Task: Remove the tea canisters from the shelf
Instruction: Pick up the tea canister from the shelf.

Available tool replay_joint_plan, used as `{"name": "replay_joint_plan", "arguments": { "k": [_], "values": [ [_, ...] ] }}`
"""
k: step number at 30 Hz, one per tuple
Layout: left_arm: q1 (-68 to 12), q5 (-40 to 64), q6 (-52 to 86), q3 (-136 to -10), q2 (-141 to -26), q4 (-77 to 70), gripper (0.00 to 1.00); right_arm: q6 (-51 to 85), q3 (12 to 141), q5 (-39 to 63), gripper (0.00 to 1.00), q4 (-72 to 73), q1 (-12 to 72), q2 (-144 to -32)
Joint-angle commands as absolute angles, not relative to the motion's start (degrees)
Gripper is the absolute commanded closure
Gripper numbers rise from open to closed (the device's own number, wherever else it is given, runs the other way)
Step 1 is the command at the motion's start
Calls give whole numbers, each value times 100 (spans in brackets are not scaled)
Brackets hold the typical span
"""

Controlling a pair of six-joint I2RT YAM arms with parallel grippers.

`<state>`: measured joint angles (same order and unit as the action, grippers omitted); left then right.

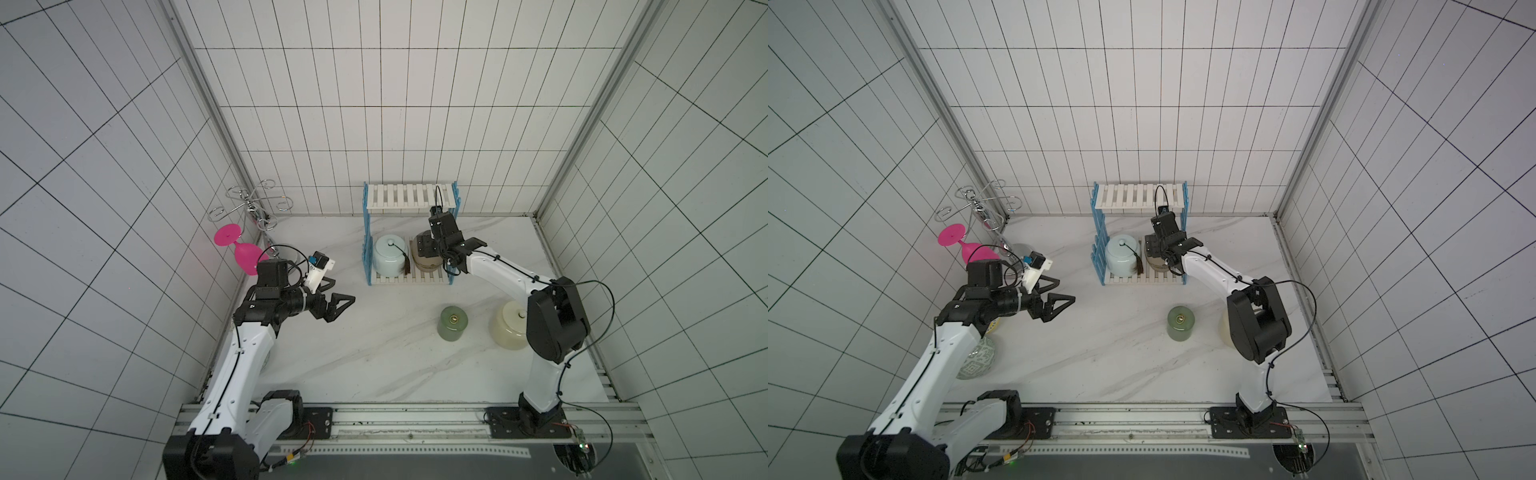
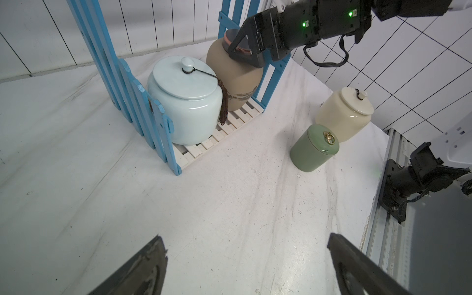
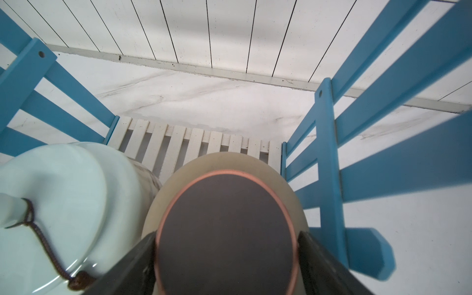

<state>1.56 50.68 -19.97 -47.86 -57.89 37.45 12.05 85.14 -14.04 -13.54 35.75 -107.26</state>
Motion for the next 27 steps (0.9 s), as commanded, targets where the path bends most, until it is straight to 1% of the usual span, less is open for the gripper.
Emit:
{"name": "replay_joint_plan", "arguments": {
  "k": [1,4,9,11,14,19,25,27],
  "values": [
    [144,5115,-2039,-4729,-5752,3656,1,1299,8359,-1314,19,-1415,3577,-10820],
    [147,5110,-2039,-4729,-5739,3656,1,1310,8358,-1241,24,-1422,3576,-10771],
    [143,5112,-2039,-4730,-5748,3651,1,1301,8402,-1198,36,-1449,3568,-10681],
    [143,5122,-2047,-4728,-5748,3654,1,1288,8426,-1188,39,-1458,3568,-10653],
    [145,5115,-2043,-4729,-5741,3656,1,1275,8459,-1187,43,-1490,3568,-10596],
    [142,5123,-2039,-4728,-5741,3656,1,1248,8544,-1174,46,-1541,3568,-10444],
    [153,5146,-2039,-4731,-5750,3656,1,1216,8799,-1081,53,-1748,3577,-10194],
    [149,5144,-2041,-4729,-5748,3656,1,1222,8862,-1065,54,-1803,3579,-10115]
  ]
}}
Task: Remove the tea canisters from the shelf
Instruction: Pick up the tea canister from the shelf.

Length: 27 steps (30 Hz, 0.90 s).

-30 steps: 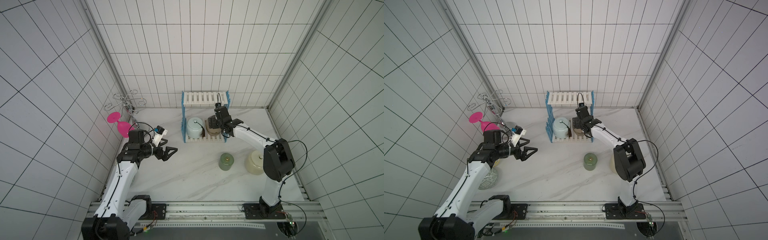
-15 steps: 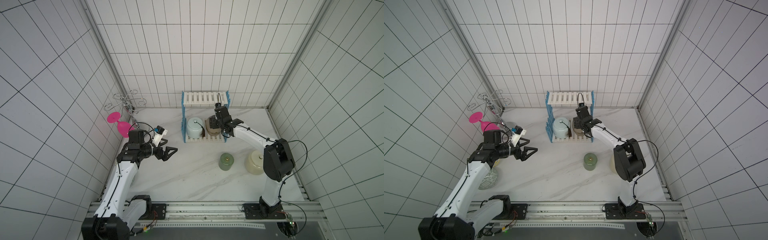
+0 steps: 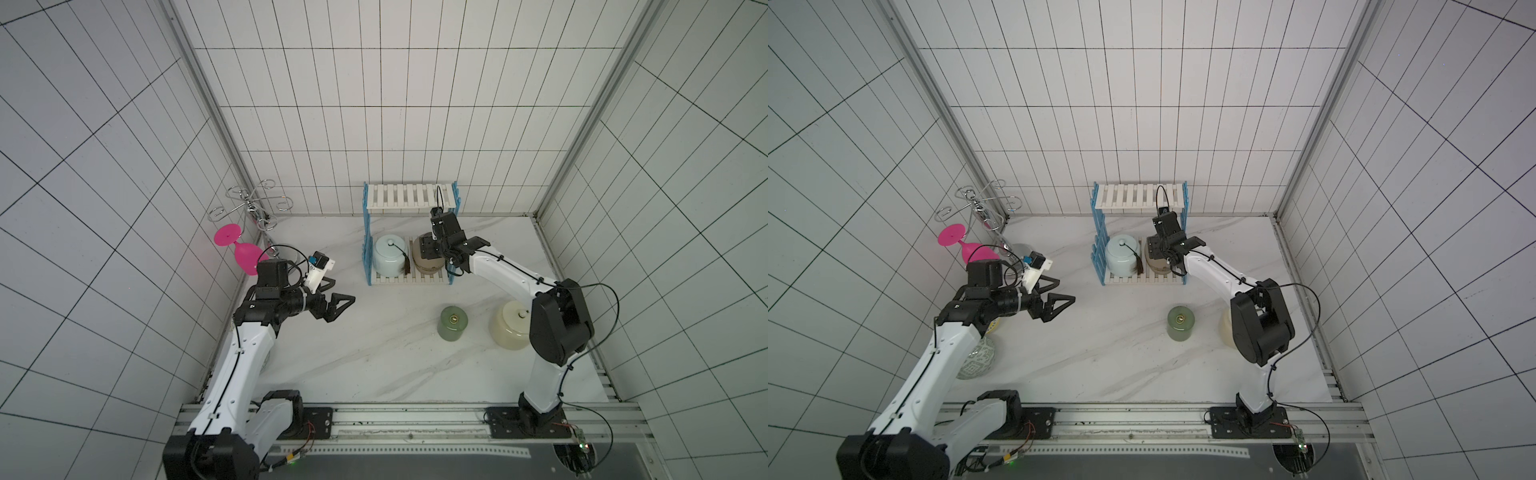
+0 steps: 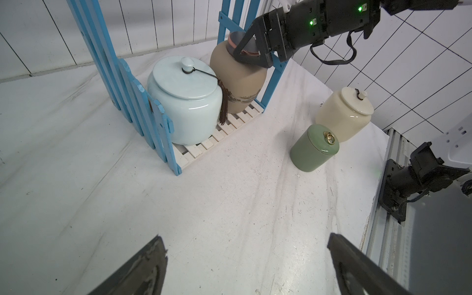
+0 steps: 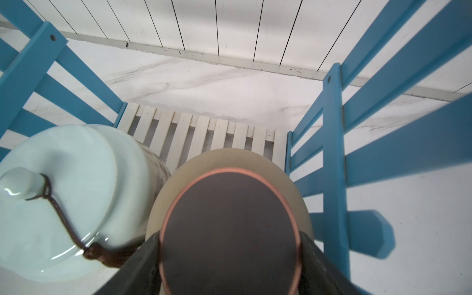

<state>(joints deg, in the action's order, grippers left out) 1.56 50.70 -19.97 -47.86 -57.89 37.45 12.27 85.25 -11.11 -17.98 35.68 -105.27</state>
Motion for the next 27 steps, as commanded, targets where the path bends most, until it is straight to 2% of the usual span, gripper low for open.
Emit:
{"name": "replay_joint_plan", "arguments": {
  "k": [1,27],
  "values": [
    [148,5142,-2048,-4725,-5748,3656,1,1229,8905,-1063,54,-1848,3588,-10087],
    [154,5147,-2057,-4705,-5722,3643,1,1239,9119,-1002,59,-2491,3950,-9144]
  ]
}}
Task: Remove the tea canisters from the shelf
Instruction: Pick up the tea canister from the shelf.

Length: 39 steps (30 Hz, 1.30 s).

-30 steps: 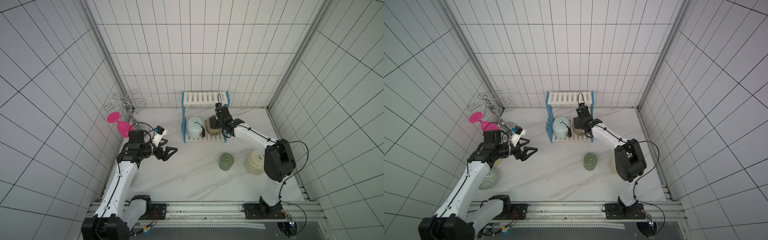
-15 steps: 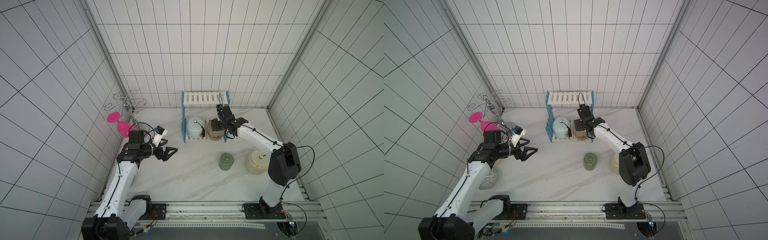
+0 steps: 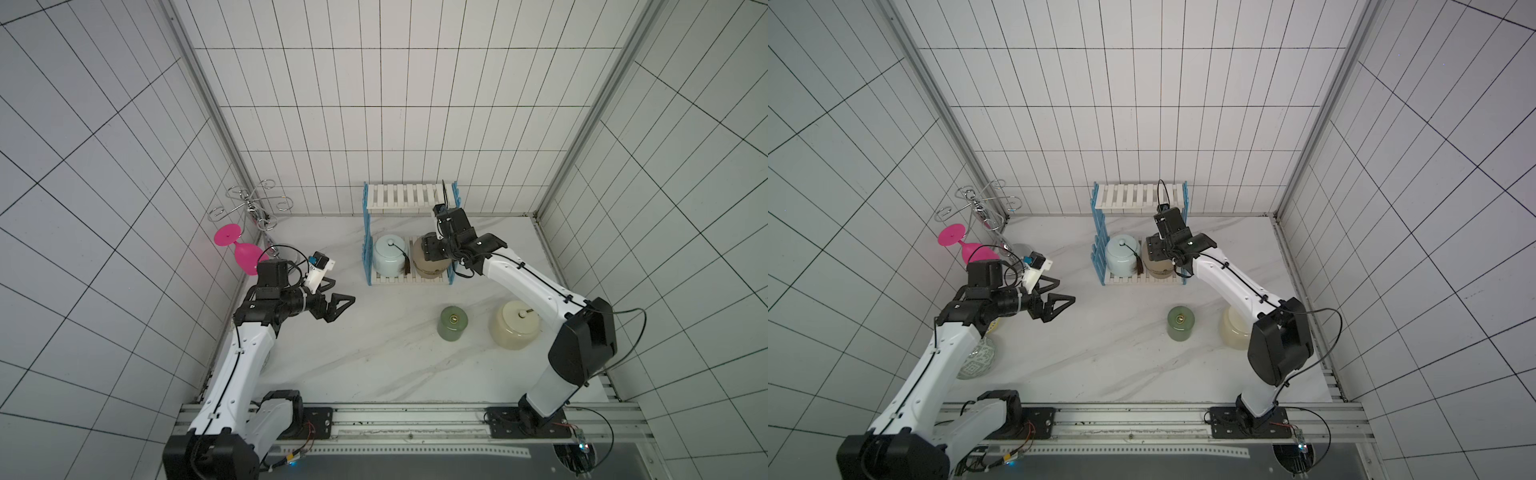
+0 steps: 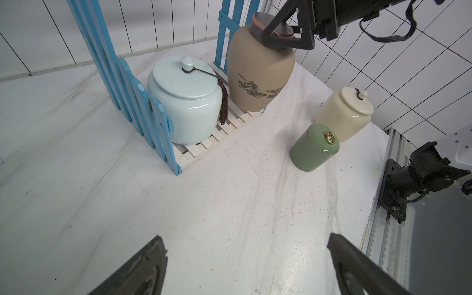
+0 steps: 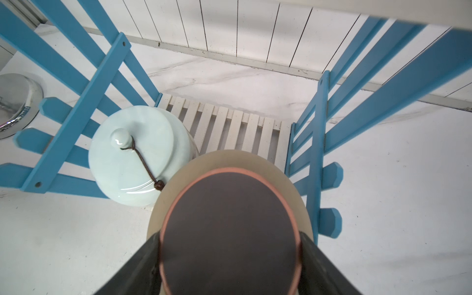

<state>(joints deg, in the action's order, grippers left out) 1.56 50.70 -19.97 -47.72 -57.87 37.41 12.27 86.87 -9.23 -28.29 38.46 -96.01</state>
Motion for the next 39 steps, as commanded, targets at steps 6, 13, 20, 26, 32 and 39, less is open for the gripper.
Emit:
{"name": "replay_joint_plan", "arguments": {
  "k": [6,13,20,26,32,39],
  "values": [
    [164,5145,-2049,-4710,-5730,3639,1,1205,9097,-949,61,-2666,4168,-8932],
    [175,5148,-2046,-4702,-5737,3621,1,1169,9036,-905,62,-2845,4497,-8650],
    [194,5159,-2028,-4719,-5748,3621,1,1108,8850,-858,63,-2883,4854,-8414],
    [198,5165,-2030,-4729,-5794,3617,1,993,8590,-744,64,-2794,5124,-8264],
    [193,5174,-2020,-4729,-5801,3613,1,1011,8201,-581,64,-2605,5340,-8161],
    [203,5163,-2021,-4739,-5812,3614,1,905,7658,-529,64,-2197,5599,-8069]
  ]
}}
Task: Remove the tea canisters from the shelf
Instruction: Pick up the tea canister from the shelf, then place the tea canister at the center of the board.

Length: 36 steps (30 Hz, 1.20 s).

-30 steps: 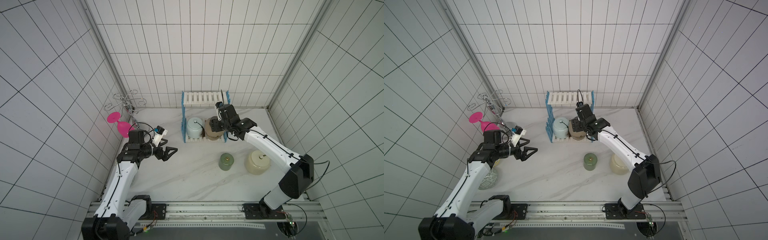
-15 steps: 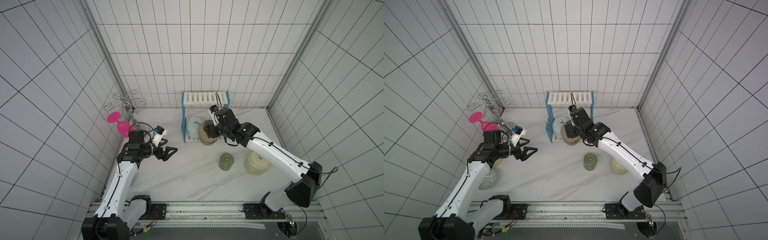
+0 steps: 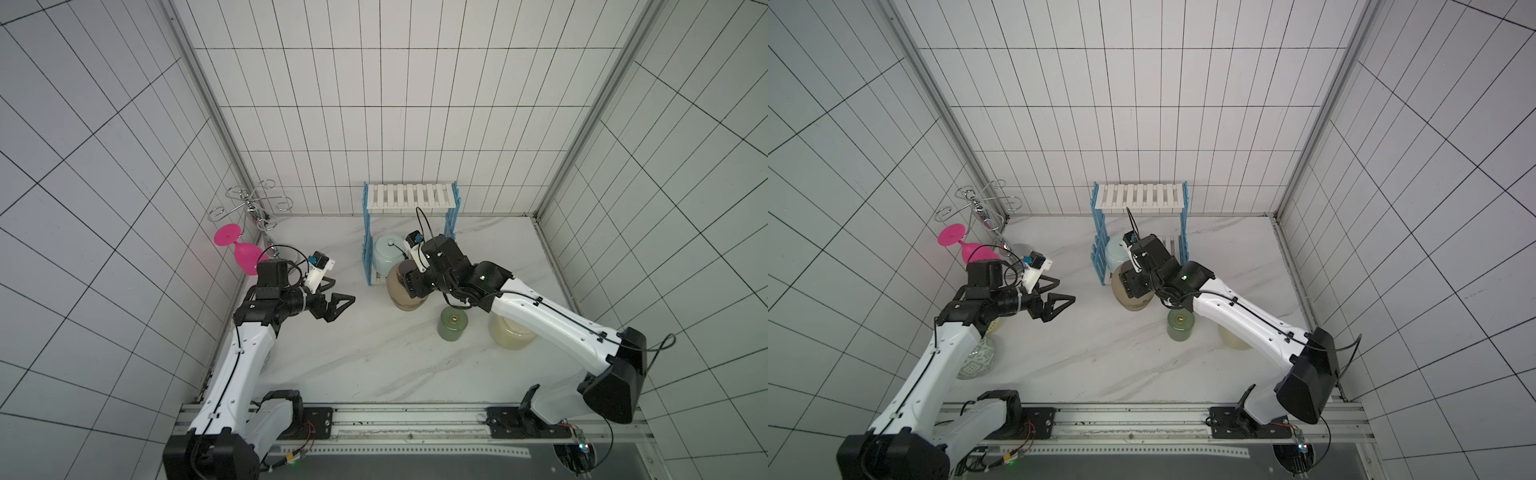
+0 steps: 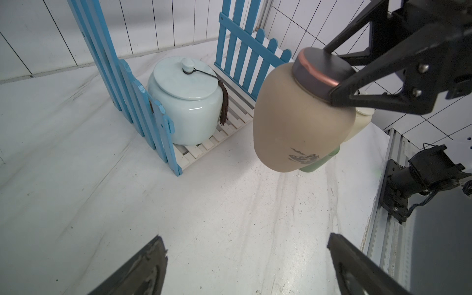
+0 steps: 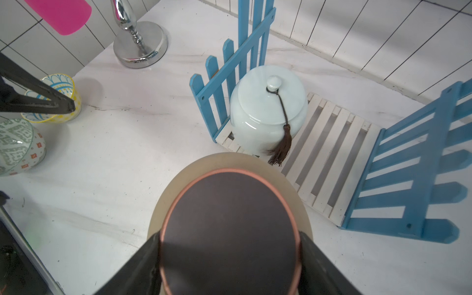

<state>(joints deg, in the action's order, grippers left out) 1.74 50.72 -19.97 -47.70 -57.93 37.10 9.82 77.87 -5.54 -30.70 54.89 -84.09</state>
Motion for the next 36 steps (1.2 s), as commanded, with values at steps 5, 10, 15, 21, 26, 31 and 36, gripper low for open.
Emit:
{"name": "replay_joint_plan", "arguments": {
  "k": [5,10,15,21,26,31,36],
  "values": [
    [211,5159,-2015,-4735,-5810,3619,1,932,7348,-471,64,-1936,5710,-8077],
    [220,5165,-2026,-4729,-5811,3612,1,993,7126,-399,65,-1757,5783,-8180],
    [221,5164,-2029,-4727,-5801,3612,1,1019,6950,-361,65,-1567,5833,-8277],
    [234,5168,-2030,-4721,-5784,3612,1,1037,6804,-304,66,-1472,5845,-8401],
    [229,5158,-2024,-4720,-5781,3614,1,1038,6694,-281,66,-1445,5863,-8503],
    [230,5155,-2030,-4720,-5774,3617,1,1003,6599,-325,66,-1430,5868,-8592],
    [233,5155,-2030,-4721,-5774,3614,1,1019,6534,-265,67,-1415,5870,-8657]
  ]
}}
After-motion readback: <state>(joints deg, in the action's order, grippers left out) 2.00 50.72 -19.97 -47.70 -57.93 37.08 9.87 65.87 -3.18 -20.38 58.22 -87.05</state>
